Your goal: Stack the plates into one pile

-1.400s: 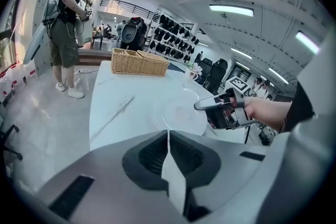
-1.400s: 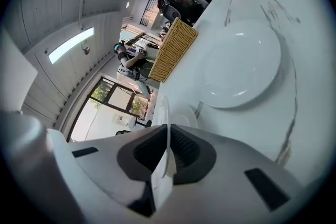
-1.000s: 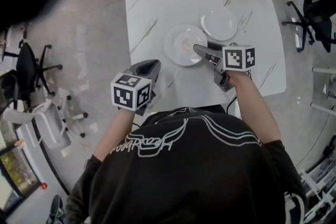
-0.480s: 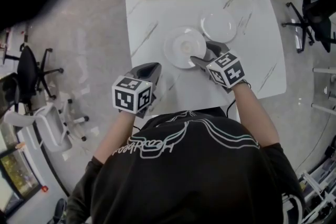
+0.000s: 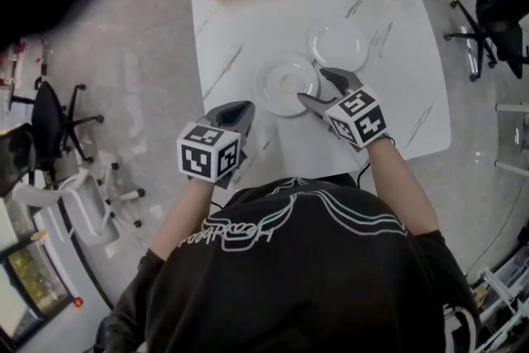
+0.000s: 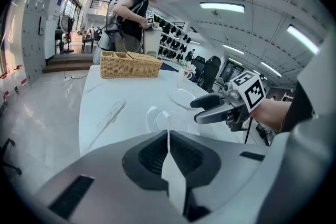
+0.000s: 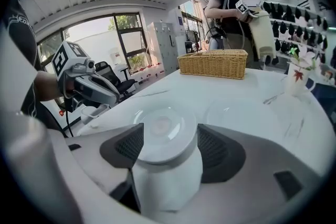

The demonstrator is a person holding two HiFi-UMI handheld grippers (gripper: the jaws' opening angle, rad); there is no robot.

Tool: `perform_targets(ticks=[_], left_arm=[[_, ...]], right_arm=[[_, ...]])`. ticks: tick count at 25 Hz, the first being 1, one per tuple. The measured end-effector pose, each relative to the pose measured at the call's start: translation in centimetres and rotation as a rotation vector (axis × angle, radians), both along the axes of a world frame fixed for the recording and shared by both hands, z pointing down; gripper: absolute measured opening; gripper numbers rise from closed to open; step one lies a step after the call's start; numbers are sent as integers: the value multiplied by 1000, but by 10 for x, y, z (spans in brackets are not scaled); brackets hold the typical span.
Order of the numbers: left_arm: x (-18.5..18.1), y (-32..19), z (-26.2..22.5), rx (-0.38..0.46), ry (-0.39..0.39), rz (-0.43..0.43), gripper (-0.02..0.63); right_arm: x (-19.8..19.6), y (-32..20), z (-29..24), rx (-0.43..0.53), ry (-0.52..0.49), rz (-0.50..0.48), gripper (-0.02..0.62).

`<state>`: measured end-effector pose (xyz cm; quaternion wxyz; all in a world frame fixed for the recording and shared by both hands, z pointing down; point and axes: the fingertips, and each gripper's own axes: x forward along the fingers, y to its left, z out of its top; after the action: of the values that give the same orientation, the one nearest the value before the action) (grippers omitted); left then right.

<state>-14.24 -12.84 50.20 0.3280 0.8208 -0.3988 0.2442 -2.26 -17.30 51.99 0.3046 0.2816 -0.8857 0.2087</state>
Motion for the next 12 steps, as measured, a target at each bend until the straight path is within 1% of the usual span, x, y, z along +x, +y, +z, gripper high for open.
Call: perform_targets(ticks=[5, 12], left_arm=[[18, -18, -7, 15, -7, 28, 32], [67, -51, -21, 44, -18, 112, 32]], right_arm=[[24, -12, -9, -4, -32, 57, 318], [78, -33, -18, -32, -56, 163, 318]])
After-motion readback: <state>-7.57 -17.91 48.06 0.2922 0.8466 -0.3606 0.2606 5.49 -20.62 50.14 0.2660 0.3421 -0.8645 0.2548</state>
